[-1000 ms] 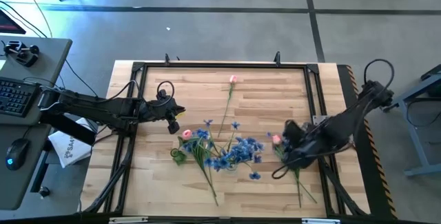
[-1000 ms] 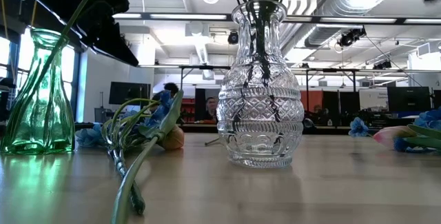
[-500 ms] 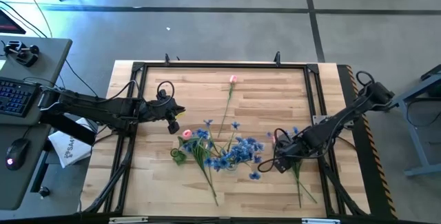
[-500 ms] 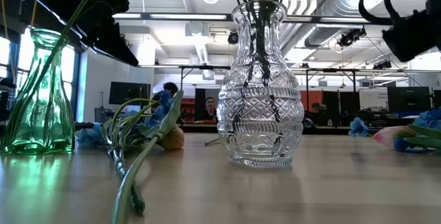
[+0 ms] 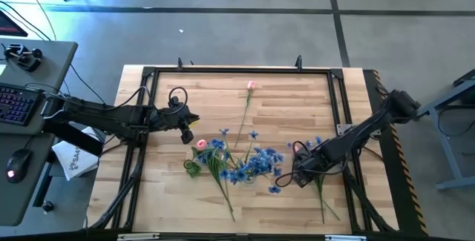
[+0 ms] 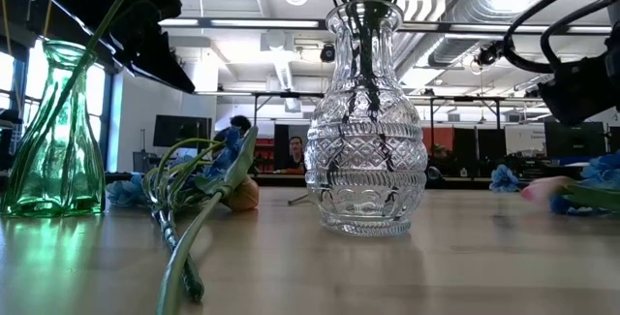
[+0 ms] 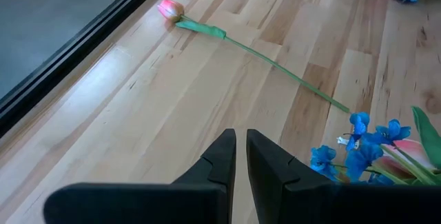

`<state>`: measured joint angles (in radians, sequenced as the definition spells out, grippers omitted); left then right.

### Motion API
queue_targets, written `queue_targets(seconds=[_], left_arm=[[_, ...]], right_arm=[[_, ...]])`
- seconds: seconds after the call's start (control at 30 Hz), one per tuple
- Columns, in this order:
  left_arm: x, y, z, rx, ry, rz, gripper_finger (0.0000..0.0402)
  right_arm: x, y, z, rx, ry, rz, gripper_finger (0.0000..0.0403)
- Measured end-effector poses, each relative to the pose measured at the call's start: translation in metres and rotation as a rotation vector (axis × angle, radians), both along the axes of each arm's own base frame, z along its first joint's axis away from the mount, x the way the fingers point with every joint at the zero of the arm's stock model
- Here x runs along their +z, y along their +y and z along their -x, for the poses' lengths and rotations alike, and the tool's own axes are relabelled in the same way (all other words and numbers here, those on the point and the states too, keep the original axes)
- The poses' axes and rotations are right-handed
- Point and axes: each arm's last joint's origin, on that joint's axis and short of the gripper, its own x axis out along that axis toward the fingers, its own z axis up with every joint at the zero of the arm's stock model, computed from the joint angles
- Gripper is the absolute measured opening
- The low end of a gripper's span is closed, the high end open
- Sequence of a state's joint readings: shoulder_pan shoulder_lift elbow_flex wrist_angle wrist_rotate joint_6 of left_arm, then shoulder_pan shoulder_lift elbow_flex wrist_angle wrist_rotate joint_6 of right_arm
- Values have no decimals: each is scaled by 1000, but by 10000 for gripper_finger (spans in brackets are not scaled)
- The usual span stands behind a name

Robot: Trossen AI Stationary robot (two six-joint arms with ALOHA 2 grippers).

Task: Sort flowers into vase by color
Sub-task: Put the bottom right pink flower into the green vase

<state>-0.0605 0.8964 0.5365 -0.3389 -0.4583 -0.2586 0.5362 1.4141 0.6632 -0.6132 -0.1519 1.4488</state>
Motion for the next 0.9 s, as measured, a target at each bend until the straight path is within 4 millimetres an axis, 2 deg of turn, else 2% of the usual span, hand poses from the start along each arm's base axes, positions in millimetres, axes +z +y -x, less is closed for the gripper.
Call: queue_targets(seconds=[0.27,0.37,0.47,0.63,0.9], left_arm=[[0,0,0,0,0,0,23],[0,0,0,0,0,0,23],[0,0,0,0,0,0,23],[0,0,0,0,0,0,23],[9,-1,-7,-39,-99,-42,23]], right_arm=[[-8,2,-4,73,-8,34,13],[-7,2,-5,107,-36,39,7],[-1,4,-9,148,-135,27,4],[25,2,-12,210,-394,82,2],[79,-25,-1,180,-795,586,1]])
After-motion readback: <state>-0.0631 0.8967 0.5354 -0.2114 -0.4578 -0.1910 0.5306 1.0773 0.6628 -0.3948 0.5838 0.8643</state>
